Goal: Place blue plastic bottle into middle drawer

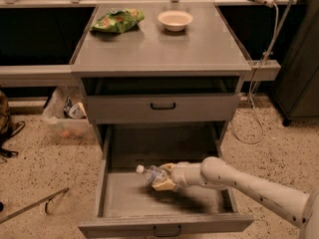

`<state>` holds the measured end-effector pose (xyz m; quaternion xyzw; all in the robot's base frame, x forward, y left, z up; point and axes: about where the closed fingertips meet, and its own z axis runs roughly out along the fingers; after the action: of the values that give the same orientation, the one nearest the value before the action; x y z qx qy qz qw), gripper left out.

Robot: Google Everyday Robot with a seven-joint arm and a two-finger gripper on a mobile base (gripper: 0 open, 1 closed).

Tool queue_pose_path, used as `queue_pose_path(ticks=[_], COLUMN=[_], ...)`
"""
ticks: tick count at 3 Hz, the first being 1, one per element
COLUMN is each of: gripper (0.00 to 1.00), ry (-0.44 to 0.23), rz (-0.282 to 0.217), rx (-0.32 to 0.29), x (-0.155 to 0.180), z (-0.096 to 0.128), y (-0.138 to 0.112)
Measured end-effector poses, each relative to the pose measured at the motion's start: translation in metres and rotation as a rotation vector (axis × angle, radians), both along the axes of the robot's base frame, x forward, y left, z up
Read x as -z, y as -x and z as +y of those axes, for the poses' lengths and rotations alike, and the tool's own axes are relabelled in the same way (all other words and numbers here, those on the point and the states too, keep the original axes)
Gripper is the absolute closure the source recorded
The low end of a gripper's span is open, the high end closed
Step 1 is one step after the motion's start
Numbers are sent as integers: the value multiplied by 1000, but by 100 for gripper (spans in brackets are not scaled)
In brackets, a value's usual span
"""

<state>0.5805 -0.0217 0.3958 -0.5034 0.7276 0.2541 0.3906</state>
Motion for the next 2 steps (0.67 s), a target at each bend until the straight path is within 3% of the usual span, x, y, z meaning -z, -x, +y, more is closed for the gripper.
queue_pose_path(ticks=[2], gripper=[58], ry=[0], rz=[0], rx=[0], x=[-3], z=[0], y=[0])
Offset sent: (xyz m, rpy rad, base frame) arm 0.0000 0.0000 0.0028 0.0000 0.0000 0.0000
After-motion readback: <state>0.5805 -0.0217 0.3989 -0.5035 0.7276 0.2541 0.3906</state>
